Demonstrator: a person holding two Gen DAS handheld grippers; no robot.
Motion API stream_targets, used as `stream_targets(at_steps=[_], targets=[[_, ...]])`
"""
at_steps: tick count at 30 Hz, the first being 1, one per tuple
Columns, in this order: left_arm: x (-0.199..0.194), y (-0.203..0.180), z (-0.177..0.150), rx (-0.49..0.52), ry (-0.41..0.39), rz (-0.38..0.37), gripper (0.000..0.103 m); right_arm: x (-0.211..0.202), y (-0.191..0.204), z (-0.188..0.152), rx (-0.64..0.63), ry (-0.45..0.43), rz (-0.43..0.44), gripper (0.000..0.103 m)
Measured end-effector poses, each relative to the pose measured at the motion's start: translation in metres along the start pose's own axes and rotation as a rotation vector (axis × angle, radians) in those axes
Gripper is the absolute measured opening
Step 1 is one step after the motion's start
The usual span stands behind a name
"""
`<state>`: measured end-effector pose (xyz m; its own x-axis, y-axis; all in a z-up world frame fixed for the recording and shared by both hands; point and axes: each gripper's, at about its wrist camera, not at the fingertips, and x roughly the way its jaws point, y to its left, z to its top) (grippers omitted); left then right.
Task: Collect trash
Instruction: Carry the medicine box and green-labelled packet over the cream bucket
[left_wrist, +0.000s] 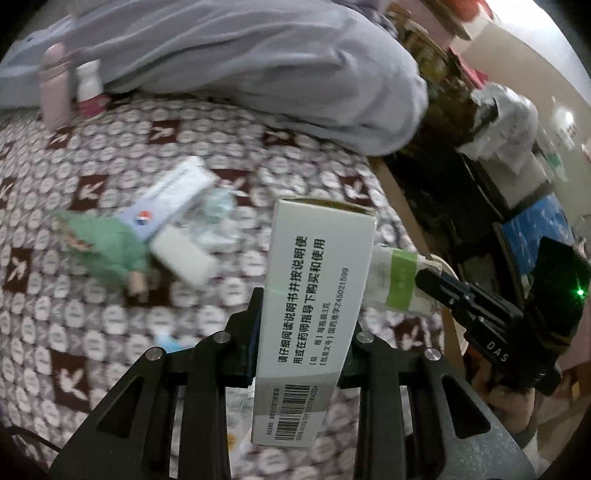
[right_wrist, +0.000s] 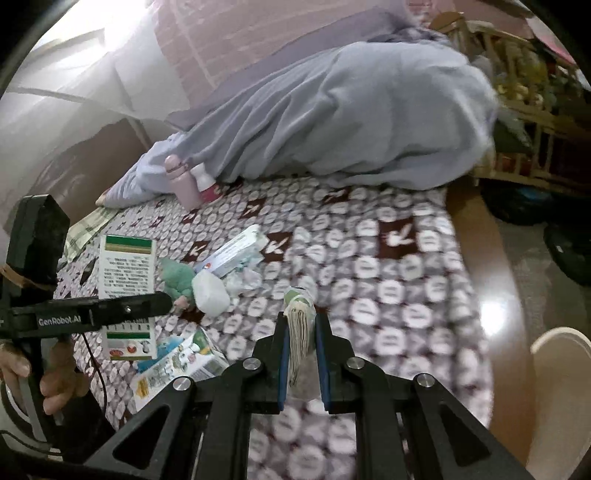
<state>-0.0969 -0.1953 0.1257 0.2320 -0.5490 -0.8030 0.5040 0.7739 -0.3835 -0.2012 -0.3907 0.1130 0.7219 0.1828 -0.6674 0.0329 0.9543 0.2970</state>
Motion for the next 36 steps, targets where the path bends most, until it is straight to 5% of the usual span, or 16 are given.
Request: stream_targets(at_steps=[15,30,31,33,36], targets=[[0.049,-0.112,-0.002,0.168,0.061,-0.016,0.027,-0.077,-0.087,-0.026,0.106,-0.045,-0.161,0.012],[0.082,-0.16,-0.007,0.224,0.1,-0.034,0.027,-0.109,-0.134,-0.047,0.176,-0.085,-0.193,0.013],[0.082,-0.159,-0.006,0.224,0.1,-0.028,0.027,-0.103,-0.135,-0.047,0.179,-0.061,-0.182,0.017],[0.081,-0.154,-0.008,0.22,0.101,-0.017,0.027,-0.089,-0.137,-0.047,0.2,-0.011,-0.157,0.052],[0.077,-0.146,-0.009,0.213,0.098,0.0,0.027,-0.068,-0.13,-0.049,0.139,0.026,-0.143,0.057]])
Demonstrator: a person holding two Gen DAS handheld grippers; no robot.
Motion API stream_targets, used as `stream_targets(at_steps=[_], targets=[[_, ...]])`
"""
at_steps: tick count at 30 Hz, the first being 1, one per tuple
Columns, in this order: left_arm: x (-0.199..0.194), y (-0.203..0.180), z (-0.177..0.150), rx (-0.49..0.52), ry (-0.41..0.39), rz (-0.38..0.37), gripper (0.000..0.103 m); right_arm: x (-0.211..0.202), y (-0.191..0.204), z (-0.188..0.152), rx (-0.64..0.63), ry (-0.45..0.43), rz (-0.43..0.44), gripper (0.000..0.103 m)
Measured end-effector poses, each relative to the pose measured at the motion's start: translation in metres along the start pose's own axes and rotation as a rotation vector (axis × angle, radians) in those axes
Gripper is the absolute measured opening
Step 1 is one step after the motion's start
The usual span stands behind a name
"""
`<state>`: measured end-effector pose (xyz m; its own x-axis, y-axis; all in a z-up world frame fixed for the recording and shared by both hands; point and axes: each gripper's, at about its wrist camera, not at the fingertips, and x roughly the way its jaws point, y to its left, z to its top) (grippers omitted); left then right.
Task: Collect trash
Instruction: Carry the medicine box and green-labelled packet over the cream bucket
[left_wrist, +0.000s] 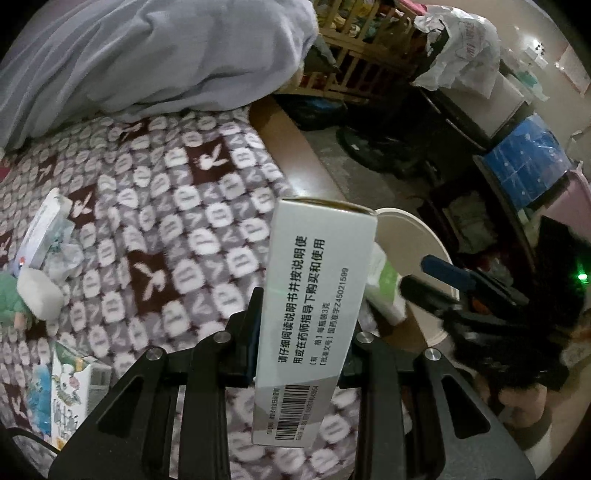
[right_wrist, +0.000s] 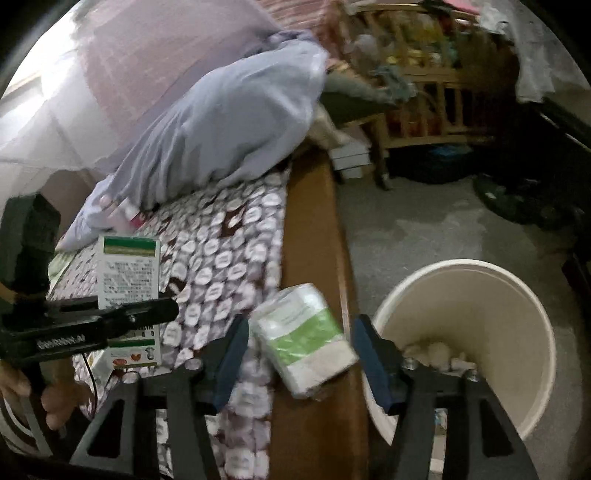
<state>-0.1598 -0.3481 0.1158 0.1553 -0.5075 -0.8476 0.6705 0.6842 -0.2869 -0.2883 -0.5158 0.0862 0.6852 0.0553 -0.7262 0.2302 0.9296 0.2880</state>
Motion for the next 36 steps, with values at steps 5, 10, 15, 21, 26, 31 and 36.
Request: stream_targets(at_steps=[5,10,15,21,26,31,36], targets=[[-0.002,0.008,-0.002,-0.025,0.0,0.003,0.027,0.038,0.006,-0.001,-0.123,0.109,-0.012,0.057],[0.004,0.008,-0.002,-0.028,0.013,0.0,0.027,0.043,0.001,0.0,-0.117,0.109,0.016,0.055],[0.009,0.003,-0.002,-0.023,0.019,-0.011,0.027,0.045,0.016,-0.004,-0.183,0.129,-0.006,0.053],[0.01,0.004,-0.003,-0.028,0.024,-0.016,0.027,0.048,0.015,-0.006,-0.187,0.142,-0.02,0.05],[0.009,-0.001,0.0,-0.029,0.023,-0.038,0.027,0.031,0.019,-0.006,-0.201,0.087,-0.056,0.037],[0.01,-0.022,0.007,-0.007,0.02,-0.081,0.027,0.007,0.007,-0.005,-0.166,0.045,-0.102,0.036],[0.02,-0.052,0.015,0.022,0.031,-0.134,0.027,-0.011,-0.019,-0.009,-0.101,0.027,-0.158,0.036]])
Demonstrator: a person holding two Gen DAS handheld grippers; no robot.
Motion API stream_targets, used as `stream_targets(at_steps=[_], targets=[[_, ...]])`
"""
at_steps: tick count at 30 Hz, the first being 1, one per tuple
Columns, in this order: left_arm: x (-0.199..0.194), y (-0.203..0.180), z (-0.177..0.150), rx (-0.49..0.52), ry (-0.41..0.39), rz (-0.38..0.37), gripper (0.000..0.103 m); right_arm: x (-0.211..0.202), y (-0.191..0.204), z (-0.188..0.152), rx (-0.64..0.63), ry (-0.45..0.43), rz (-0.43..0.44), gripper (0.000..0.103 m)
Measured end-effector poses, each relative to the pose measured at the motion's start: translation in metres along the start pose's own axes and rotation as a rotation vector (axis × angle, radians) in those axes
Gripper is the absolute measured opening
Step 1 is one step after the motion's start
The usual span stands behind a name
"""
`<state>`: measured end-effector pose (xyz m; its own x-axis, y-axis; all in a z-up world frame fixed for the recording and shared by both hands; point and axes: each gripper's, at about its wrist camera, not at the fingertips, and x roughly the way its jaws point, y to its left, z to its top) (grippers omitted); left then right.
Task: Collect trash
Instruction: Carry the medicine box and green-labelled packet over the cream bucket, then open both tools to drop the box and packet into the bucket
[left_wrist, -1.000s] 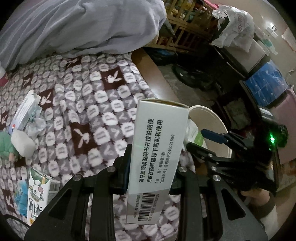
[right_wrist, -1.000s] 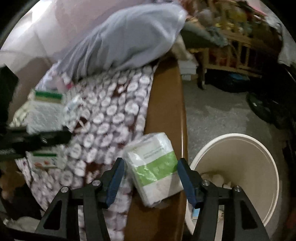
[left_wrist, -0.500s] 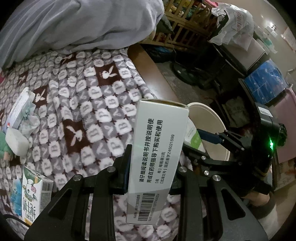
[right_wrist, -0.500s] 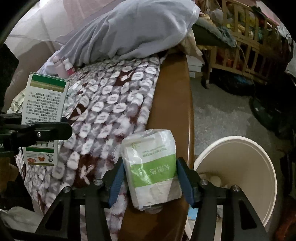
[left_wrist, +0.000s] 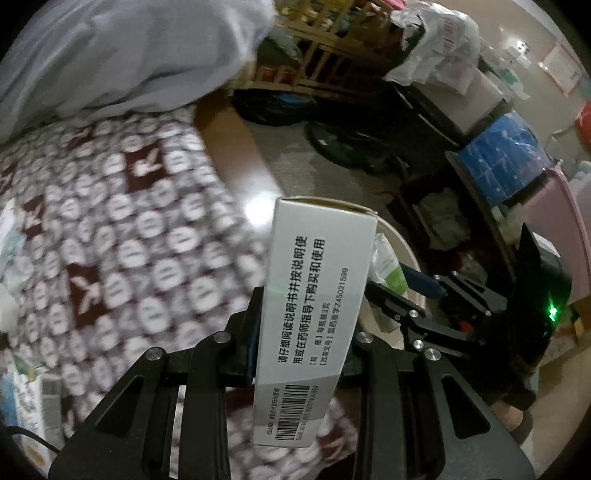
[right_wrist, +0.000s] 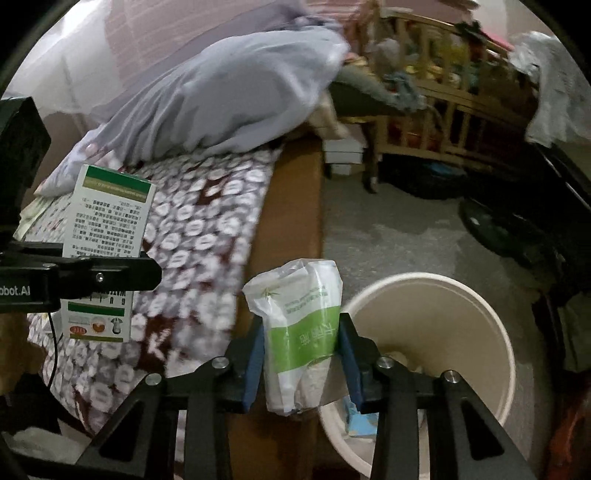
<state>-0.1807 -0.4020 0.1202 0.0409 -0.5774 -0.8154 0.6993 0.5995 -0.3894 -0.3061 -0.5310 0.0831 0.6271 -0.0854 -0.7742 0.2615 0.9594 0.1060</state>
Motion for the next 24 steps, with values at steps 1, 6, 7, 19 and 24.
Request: stream_targets(at_steps=[1,6,7,19,24], targets=[[0.003,-0.004,0.002,0.003,0.005,-0.01,0.027,-0.002,-0.005,-0.002,0.011,0.002,-0.012,0.036],[0.022,-0.032,0.01,0.015,0.024,-0.06,0.027,-0.011,-0.035,-0.013,0.08,-0.001,-0.052,0.036],[0.026,-0.037,0.012,0.021,0.026,-0.068,0.027,-0.012,-0.041,-0.015,0.092,-0.001,-0.062,0.036],[0.057,-0.082,0.023,0.04,0.031,-0.166,0.054,-0.019,-0.089,-0.034,0.191,-0.011,-0.174,0.048],[0.058,-0.083,0.025,0.025,0.038,-0.189,0.062,-0.022,-0.106,-0.039,0.27,-0.013,-0.172,0.05]])
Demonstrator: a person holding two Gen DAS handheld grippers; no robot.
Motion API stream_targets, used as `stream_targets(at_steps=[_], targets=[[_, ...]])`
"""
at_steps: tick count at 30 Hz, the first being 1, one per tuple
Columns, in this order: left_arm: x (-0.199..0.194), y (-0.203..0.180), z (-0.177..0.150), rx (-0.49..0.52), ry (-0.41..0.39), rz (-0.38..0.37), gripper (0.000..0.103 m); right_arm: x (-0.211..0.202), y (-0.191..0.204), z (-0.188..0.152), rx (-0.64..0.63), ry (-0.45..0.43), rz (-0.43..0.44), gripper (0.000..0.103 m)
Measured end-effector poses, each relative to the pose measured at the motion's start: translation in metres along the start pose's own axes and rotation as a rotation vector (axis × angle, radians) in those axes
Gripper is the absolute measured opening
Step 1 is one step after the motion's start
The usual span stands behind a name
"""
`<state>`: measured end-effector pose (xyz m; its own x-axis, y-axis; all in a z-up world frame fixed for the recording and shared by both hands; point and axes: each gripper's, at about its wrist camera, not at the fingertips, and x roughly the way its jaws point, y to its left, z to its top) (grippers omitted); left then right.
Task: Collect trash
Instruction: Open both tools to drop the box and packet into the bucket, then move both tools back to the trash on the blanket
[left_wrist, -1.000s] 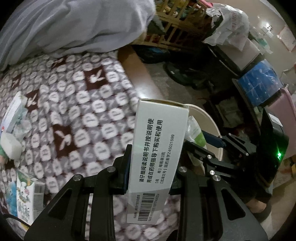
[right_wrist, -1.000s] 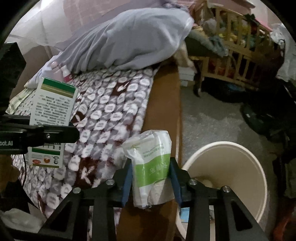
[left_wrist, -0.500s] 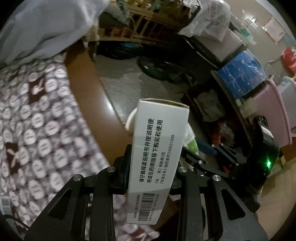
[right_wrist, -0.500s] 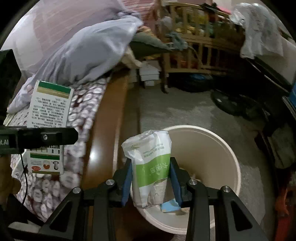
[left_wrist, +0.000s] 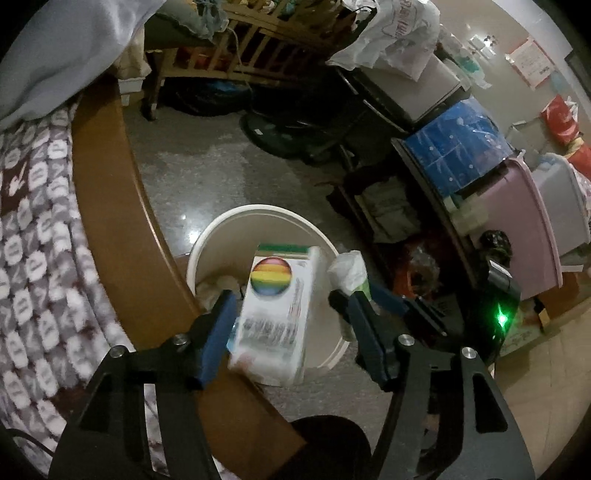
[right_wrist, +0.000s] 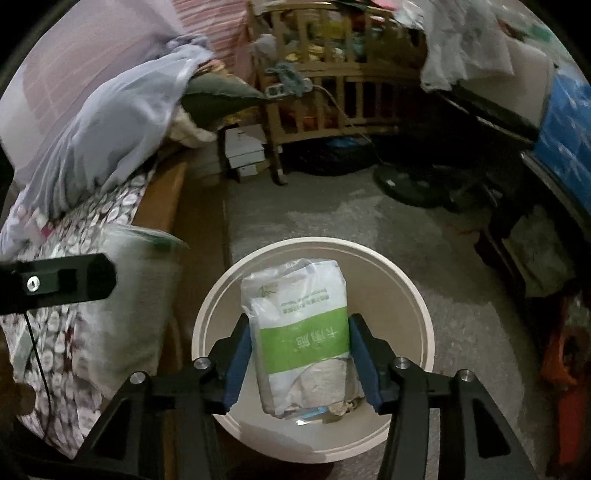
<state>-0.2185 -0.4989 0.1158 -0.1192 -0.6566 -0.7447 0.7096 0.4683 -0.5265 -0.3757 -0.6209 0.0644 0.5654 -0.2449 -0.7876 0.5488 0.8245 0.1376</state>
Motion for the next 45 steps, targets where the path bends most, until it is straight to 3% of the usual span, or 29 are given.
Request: stream_targets(at_steps=[4,10,13,24,36,45], targets=[[-0.01,0.011,-0.007,0.0,-0.006,0.041,0.062,0.001,-0.001,-0.001,0.021,0.009,0.009,0.051],[-0.028,0.023,-0.019,0.014,-0.044,0.183,0.062,0.007,0.009,-0.003,0.009,0.028,0.023,0.051],[-0.035,0.032,-0.026,0.017,-0.055,0.222,0.062,0.012,0.014,-0.005,0.004,0.054,0.008,0.061],[-0.071,0.067,-0.05,0.005,-0.091,0.368,0.062,0.002,0.056,-0.001,-0.015,0.047,0.08,0.061],[-0.134,0.123,-0.078,-0.058,-0.129,0.513,0.062,-0.008,0.156,0.008,-0.15,0.023,0.183,0.062],[-0.203,0.183,-0.105,-0.168,-0.165,0.597,0.062,0.008,0.252,0.005,-0.279,0.07,0.311,0.063]])
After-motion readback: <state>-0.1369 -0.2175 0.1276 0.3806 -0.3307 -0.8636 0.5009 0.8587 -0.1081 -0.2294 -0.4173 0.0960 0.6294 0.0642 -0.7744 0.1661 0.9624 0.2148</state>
